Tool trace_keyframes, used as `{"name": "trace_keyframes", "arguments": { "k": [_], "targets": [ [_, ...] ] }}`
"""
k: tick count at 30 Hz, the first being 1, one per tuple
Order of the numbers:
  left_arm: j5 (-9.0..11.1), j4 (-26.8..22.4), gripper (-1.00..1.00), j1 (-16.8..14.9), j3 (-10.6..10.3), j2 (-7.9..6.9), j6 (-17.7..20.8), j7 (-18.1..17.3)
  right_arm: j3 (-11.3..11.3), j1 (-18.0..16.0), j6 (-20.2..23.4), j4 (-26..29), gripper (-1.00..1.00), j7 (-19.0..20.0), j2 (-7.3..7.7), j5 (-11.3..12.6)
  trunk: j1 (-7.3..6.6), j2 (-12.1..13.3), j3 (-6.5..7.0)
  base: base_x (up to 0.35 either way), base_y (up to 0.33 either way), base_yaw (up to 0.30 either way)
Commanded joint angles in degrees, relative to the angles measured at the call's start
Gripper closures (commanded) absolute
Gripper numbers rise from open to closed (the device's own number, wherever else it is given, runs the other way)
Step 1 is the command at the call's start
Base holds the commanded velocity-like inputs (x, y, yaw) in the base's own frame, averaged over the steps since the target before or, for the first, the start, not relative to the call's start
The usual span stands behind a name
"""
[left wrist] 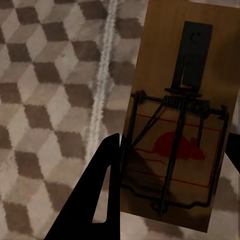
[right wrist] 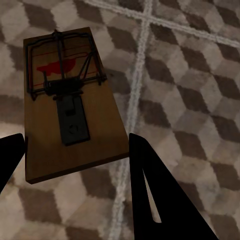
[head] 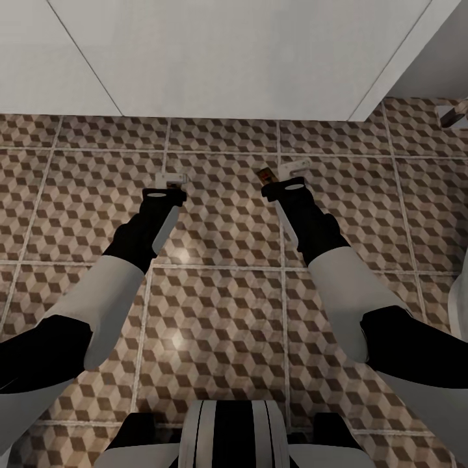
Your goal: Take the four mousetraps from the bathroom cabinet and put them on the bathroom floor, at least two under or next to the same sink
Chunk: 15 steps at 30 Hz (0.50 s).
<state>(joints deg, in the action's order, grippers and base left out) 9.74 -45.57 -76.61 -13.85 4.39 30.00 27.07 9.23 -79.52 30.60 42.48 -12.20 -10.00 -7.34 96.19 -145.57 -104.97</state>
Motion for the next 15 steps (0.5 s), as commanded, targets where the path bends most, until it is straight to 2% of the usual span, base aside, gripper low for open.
{"name": "trace_keyframes", "arguments": {
  "k": [1, 8, 15],
  "targets": [
    [0.46, -0.05, 1.00, -0.03, -0.26, -0.03, 0.23, 0.71, 0.13, -0.02, 0.41, 0.05, 1.00, -0.28, 0.00, -0.40, -0.01, -0.01, -0.03, 0.000, 0.000, 0.000],
    [0.43, -0.05, 1.00, -0.03, -0.28, 0.00, 0.23, 0.71, 0.17, -0.02, 0.42, 0.05, 1.00, -0.28, 0.00, -0.39, -0.01, -0.01, -0.03, 0.042, 0.000, 0.000],
    [0.45, -0.04, 1.00, -0.03, -0.23, 0.00, 0.23, 0.71, 0.18, -0.02, 0.45, 0.06, 1.00, -0.30, 0.00, -0.39, -0.01, -0.01, -0.03, 0.214, 0.000, 0.000]
  ]
}}
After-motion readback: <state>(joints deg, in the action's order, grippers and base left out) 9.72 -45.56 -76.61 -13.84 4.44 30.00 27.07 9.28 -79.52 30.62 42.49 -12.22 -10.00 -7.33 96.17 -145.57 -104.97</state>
